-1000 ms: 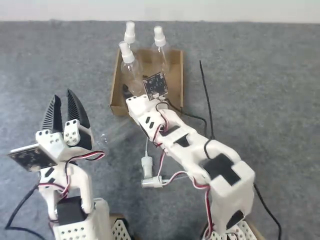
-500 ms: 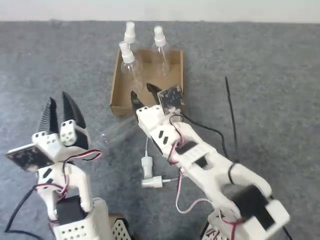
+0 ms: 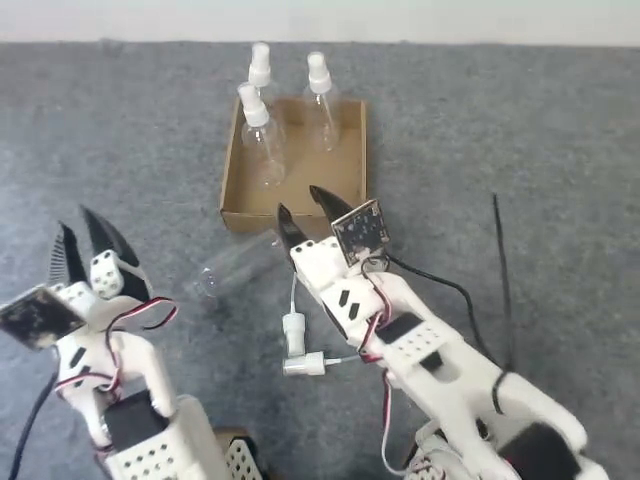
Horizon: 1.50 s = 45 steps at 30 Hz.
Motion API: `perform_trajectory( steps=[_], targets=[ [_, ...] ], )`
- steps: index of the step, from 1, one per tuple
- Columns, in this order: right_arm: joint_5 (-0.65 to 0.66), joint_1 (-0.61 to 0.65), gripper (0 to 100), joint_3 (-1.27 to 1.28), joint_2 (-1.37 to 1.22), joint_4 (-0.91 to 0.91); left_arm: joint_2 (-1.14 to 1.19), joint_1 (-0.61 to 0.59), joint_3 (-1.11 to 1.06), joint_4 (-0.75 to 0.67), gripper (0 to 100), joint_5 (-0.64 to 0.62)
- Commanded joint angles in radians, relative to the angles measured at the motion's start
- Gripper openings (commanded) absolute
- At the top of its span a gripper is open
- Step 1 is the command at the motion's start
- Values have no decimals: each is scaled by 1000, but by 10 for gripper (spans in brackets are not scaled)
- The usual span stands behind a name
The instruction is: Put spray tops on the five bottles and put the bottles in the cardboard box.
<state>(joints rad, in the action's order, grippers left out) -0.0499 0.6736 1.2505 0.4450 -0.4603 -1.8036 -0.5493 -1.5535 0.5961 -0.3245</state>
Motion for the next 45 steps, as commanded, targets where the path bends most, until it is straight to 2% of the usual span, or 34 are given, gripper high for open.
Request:
perform_trajectory(
  steps=[1, 12, 24, 40, 45],
  targets=[
    [9, 1, 137, -15, 217, 289, -17, -9, -16, 37, 105, -9],
    [9, -7, 141, -11, 688, 888, -17, -9, -33, 40, 105, -8],
    [9, -148, 141, -29, 938, 1259, -17, -9, -35, 41, 105, -8],
    [5, -390, 141, -364, 912, 1794, -17, -9, -35, 41, 105, -8],
    [-100, -438, 141, -456, 819, 1940, -17, -9, -35, 41, 105, -6]
  ],
)
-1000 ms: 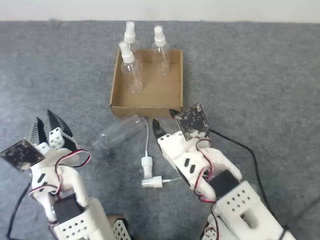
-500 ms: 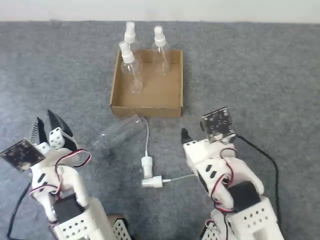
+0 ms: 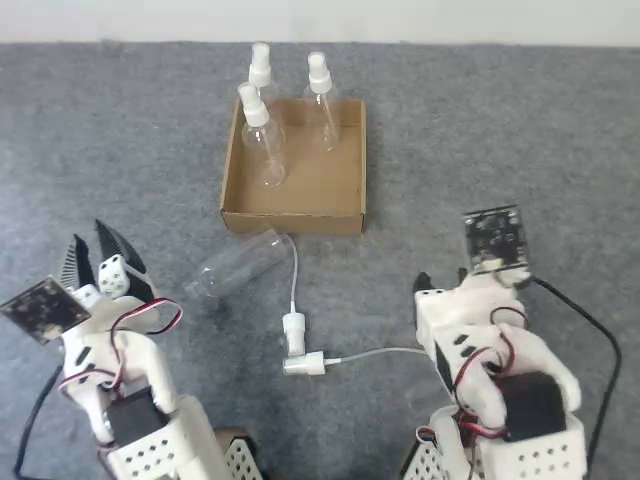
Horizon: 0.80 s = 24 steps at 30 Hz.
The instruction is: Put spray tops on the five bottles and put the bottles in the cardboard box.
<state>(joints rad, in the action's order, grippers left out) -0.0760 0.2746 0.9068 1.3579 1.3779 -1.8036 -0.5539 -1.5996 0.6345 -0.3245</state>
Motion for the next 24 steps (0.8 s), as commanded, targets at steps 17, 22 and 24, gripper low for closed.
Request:
perform_trajectory(
  steps=[17, 22, 24],
  targets=[
    [-199, -176, 142, -203, -504, 318, -17, -6, 12, 3, 105, -6],
    [-201, -176, 150, -198, -504, 349, -17, -6, 12, 3, 105, -6],
    [-201, -177, 185, -195, -513, 351, -17, -6, 12, 3, 105, -6]
  ],
)
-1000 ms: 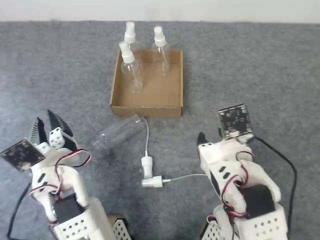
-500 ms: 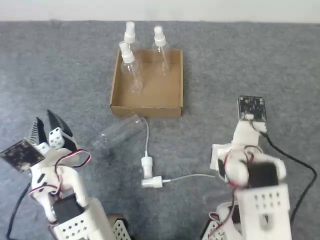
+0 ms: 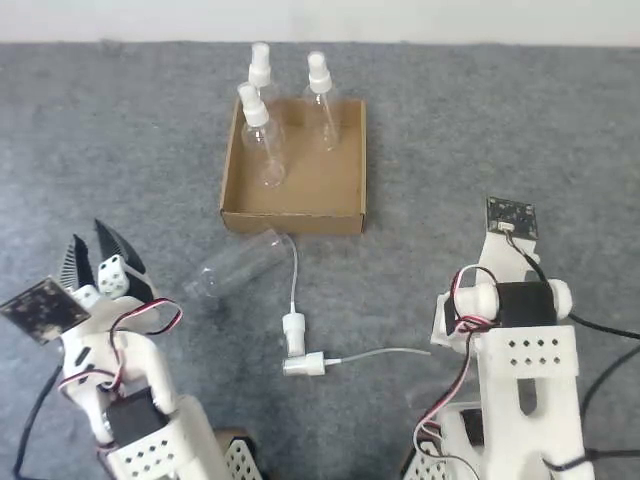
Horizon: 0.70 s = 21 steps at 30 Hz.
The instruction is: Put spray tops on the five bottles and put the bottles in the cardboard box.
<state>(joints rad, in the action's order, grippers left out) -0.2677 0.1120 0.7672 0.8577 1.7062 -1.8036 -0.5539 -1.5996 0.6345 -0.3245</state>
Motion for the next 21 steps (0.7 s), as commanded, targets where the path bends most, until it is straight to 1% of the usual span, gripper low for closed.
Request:
perform_trajectory(
  steps=[1, 4, 8, 16, 19, 21],
  targets=[
    [-9, -15, 210, -55, -15, 22, -17, -6, 12, 3, 105, -6],
    [-11, -15, 259, -43, -15, 18, -17, -6, 12, 3, 105, -6],
    [-11, -15, 259, -5, -15, -18, -17, -6, 12, 3, 105, -5],
    [-14, -15, 259, -2, -16, -22, -17, -6, 12, 3, 105, -5],
    [-69, -15, 259, -2, -16, -16, -17, -6, 12, 3, 105, 3],
    [-72, -15, 259, -2, -16, -16, -17, -6, 12, 3, 105, 32]
  ],
)
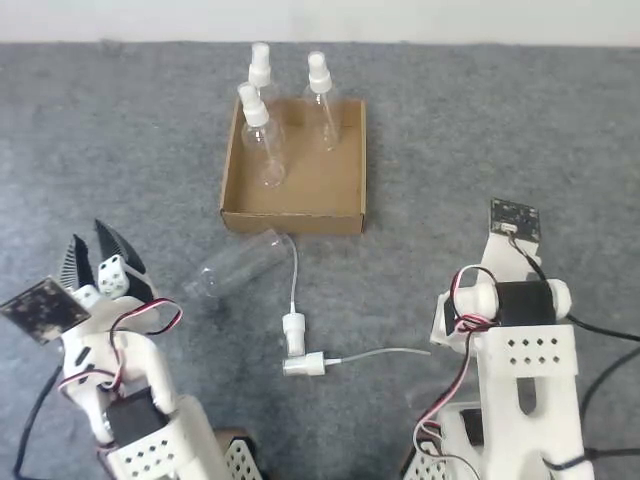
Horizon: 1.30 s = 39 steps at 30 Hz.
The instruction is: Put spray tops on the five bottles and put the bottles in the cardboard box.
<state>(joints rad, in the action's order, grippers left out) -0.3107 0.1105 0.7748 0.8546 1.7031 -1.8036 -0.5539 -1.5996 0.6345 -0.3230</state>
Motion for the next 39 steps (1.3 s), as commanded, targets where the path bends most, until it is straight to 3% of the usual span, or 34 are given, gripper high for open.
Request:
perform_trajectory(
  steps=[1, 6, 14, 31, 39],
  targets=[
    [-29, -15, 259, -9, -13, -13, -17, -6, 12, 3, 105, 38],
    [-31, -59, 259, -11, -50, -13, -17, -6, 12, 3, 105, 40],
    [-26, -180, 259, -61, -335, -13, -17, -6, 5, 0, 105, 41],
    [-32, -124, 259, -41, -392, -53, -17, -6, -1, -2, 105, 41],
    [-26, -111, 260, -21, -598, -124, -17, -6, -2, -2, 105, 43]
  ],
)
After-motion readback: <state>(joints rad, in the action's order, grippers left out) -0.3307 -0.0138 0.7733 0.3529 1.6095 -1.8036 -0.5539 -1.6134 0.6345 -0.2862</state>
